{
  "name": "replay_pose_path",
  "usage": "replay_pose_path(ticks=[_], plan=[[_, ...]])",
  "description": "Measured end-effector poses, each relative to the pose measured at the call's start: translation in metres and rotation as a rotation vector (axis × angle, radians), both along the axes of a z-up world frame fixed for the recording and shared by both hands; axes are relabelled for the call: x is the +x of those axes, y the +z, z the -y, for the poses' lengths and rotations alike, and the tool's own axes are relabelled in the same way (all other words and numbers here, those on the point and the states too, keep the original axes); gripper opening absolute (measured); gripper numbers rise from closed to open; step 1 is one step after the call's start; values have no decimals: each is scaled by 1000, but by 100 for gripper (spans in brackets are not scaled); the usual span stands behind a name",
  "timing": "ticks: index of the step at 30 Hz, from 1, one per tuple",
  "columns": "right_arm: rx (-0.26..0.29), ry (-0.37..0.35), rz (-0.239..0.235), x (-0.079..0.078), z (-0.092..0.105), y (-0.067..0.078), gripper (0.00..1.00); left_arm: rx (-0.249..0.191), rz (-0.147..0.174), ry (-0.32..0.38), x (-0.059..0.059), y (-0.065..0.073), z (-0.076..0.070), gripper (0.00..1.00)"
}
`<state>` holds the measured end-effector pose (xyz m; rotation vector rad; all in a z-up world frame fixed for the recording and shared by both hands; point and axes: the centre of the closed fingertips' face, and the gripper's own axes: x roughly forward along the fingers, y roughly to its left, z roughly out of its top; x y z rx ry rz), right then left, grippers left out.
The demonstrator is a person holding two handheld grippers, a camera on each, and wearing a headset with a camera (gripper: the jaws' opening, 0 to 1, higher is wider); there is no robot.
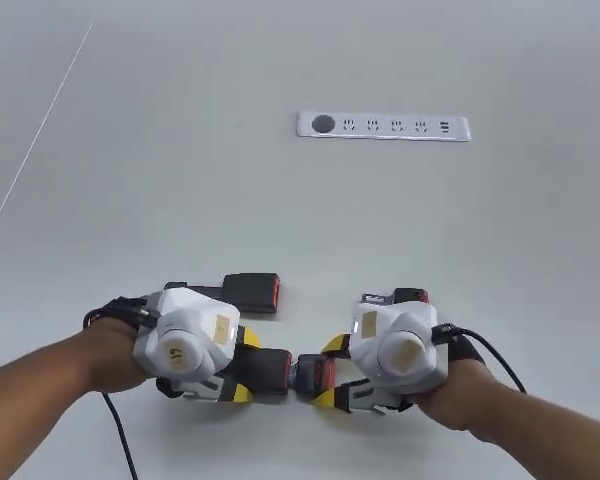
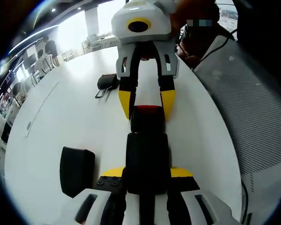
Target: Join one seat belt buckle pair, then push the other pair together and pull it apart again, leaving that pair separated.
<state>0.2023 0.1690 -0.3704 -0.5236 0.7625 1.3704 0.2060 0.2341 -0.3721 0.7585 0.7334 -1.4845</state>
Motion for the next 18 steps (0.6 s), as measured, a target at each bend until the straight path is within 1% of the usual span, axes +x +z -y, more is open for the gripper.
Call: replay_pose_path(ticks=[3, 8, 13, 18], plan=[[28, 3, 10, 0, 0, 0, 32, -20, 0, 1, 0, 1, 0, 33], [78, -2, 19, 1, 1, 3, 32, -48, -10, 0, 0, 1, -1, 33], [104, 0, 27, 1, 0, 4, 32, -72, -7, 9, 1, 1, -1, 33], [129, -4, 29, 1, 0, 5, 32, -94, -23, 13, 2, 2, -2, 33]])
